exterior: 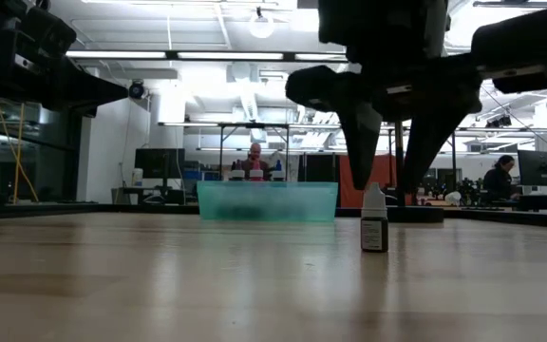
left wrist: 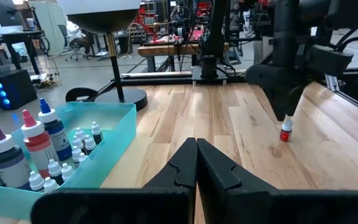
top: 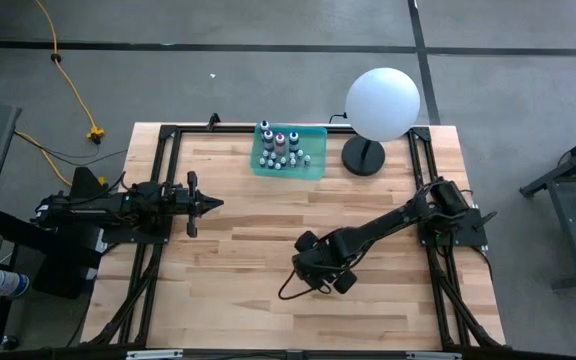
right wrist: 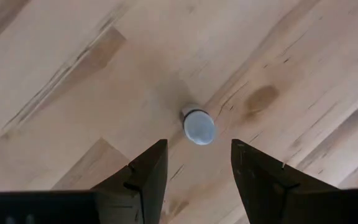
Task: Pick & Place food coloring
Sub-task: Put the small red food coloring bottle into the bin
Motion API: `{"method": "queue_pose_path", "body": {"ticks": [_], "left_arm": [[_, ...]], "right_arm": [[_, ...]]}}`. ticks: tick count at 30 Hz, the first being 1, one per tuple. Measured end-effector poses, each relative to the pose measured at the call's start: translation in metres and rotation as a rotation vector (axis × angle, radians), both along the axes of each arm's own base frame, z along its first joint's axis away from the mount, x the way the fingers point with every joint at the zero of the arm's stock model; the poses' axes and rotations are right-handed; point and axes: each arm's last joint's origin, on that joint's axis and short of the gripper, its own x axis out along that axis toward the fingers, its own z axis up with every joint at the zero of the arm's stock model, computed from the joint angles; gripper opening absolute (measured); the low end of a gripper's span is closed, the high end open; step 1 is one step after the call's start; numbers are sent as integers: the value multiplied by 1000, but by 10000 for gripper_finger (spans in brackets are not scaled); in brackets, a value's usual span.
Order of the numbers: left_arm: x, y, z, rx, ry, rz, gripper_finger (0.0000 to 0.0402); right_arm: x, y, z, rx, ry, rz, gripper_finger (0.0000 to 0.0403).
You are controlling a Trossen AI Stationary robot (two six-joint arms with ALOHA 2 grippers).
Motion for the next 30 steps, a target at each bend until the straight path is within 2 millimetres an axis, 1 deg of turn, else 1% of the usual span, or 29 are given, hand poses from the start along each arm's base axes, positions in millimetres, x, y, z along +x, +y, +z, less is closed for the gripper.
{"method": "queue_pose_path", "body": {"ticks": [6, 30], "left_arm": [[0, 0, 0, 0, 0, 0, 0], [0, 0, 0, 0, 0, 0, 0]], "right_arm": [[4, 1, -9, 13, -6, -29, 165], [6, 1, -9, 24, -18, -73, 165]]}}
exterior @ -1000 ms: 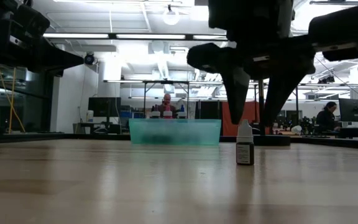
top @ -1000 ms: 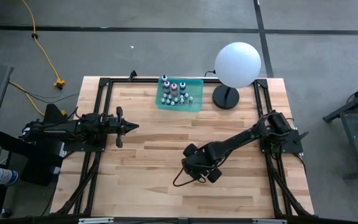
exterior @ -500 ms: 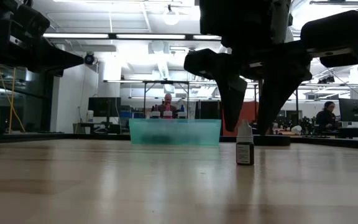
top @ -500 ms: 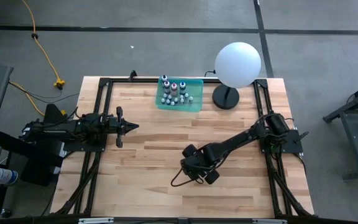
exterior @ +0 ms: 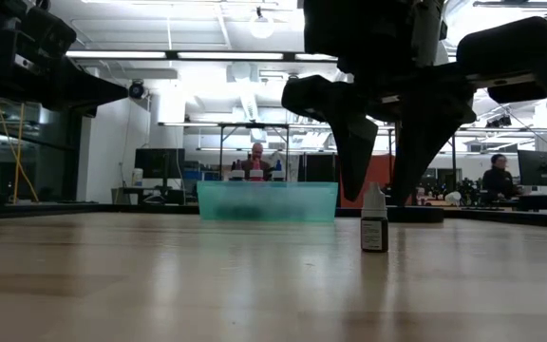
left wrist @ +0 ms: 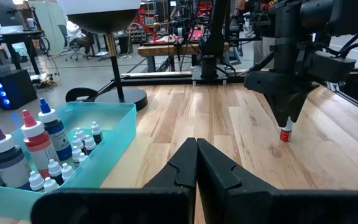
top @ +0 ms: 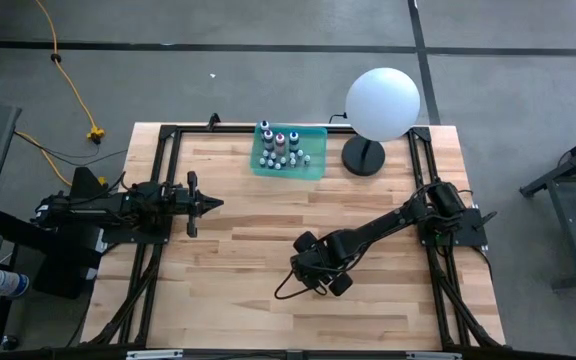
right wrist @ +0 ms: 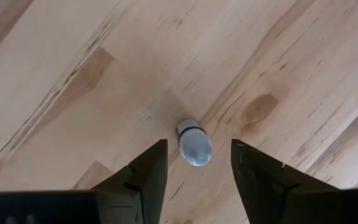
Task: Pick & Place food coloring
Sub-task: Put the small red food coloring bottle into the bin
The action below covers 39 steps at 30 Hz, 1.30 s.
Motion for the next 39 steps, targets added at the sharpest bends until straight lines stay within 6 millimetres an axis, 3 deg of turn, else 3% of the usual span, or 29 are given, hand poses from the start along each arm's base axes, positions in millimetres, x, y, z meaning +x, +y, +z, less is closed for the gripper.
{"method": "queue_pose_path", "body": {"ticks": [6, 23, 31, 39], "left_arm": [[0, 0, 0, 0, 0, 0, 0], [0, 0, 0, 0, 0, 1, 0], [0, 0, 0, 0, 0, 0, 0], [0, 0, 0, 0, 0, 1, 0]], "right_arm": [[0, 0, 0, 0, 0, 1, 157], [0, 0, 1, 13, 3, -10, 43], [0, 0, 2, 19, 13, -36, 42], [8, -6, 37, 27, 31, -87, 36]]}}
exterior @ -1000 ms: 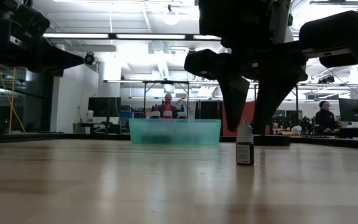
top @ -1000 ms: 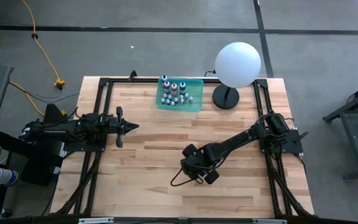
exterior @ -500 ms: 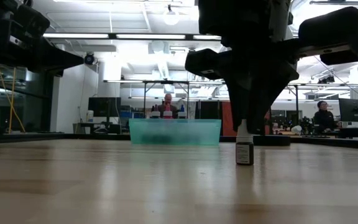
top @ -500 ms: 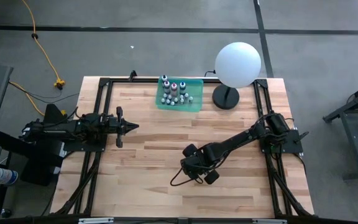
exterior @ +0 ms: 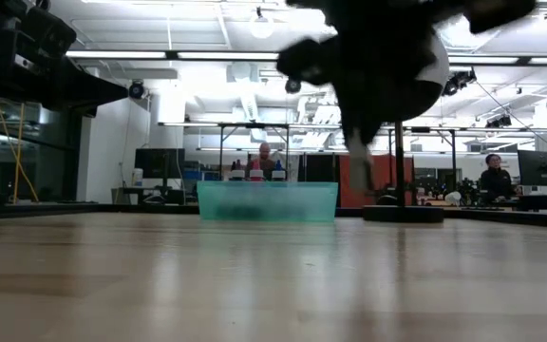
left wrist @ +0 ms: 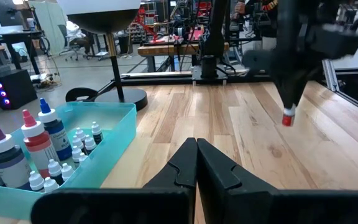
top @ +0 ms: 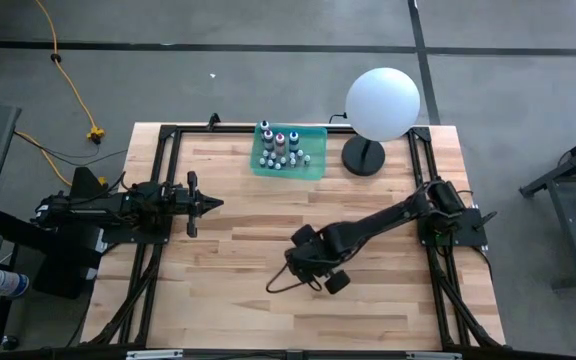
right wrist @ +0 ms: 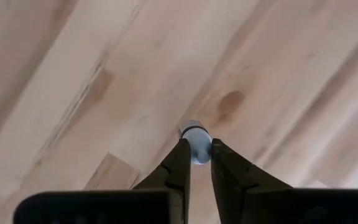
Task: Pick & Place food coloring
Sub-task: Put the small red food coloring bottle into the bin
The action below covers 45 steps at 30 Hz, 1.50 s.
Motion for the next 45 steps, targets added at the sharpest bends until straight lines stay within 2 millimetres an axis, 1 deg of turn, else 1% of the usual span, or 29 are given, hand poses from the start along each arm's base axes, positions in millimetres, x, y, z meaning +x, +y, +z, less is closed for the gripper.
{"method": "queue_pose_path", "body": {"ticks": [5, 10, 13, 16, 19, 22, 29, 34, 39, 45], "left_arm": [[0, 0, 0, 0, 0, 0, 0], [0, 0, 0, 0, 0, 0, 0], [0, 0, 0, 0, 0, 0, 0], [0, 0, 0, 0, 0, 0, 0], [0, 0, 0, 0, 0, 0, 0], [0, 0, 0, 0, 0, 0, 0], [0, 0, 0, 0, 0, 0, 0], [0, 0, 0, 0, 0, 0, 0], [0, 0, 0, 0, 0, 0, 0], [0, 0, 0, 0, 0, 0, 0]], "right_arm": [[11, -13, 38, 23, -34, -57, 38], [21, -36, 76, 46, -103, -128, 35], [27, -56, 97, 64, -160, -192, 39], [31, -81, 114, 72, -208, -253, 37], [34, -109, 126, 72, -253, -318, 35], [34, -139, 132, 61, -277, -377, 38], [27, -207, 133, 12, -287, -504, 38], [18, -243, 124, -25, -258, -560, 43], [13, -267, 95, -35, -207, -608, 41], [9, -287, 54, -48, -192, -657, 43]]}}
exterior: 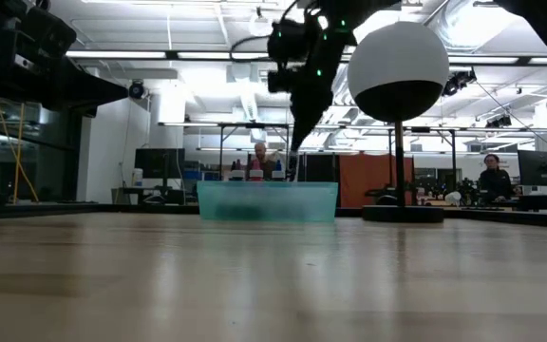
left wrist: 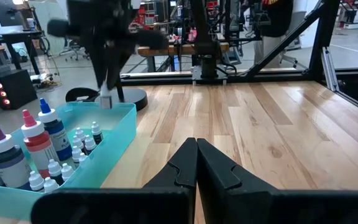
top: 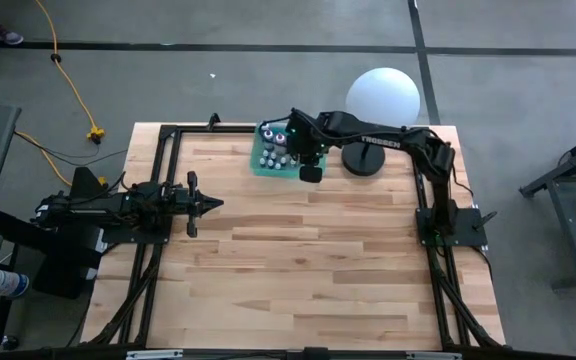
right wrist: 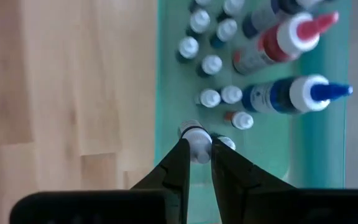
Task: Pick & Place food coloring
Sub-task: Put the small red food coloring bottle into the bin
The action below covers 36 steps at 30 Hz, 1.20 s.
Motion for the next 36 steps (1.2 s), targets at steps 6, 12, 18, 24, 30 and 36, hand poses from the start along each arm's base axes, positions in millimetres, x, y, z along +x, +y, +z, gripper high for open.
{"method": "queue_pose_path", "body": {"ticks": [6, 12, 18, 24, 30, 36], "left_arm": [[0, 0, 0, 0, 0, 0, 0], [0, 0, 0, 0, 0, 0, 0], [0, 0, 0, 0, 0, -1, 0], [0, 0, 0, 0, 1, -1, 0], [0, 0, 0, 0, 1, -1, 0], [0, 0, 0, 0, 1, -1, 0]], "right_arm": [[0, -7, -25, -30, -1, -80, 44], [10, -21, -42, 18, 4, -245, 45], [12, -35, -50, 76, 1, -413, 49], [9, -41, -59, 133, 19, -478, 47], [12, -42, -68, 158, 26, -482, 49], [13, -41, -69, 159, 24, -481, 47]]}}
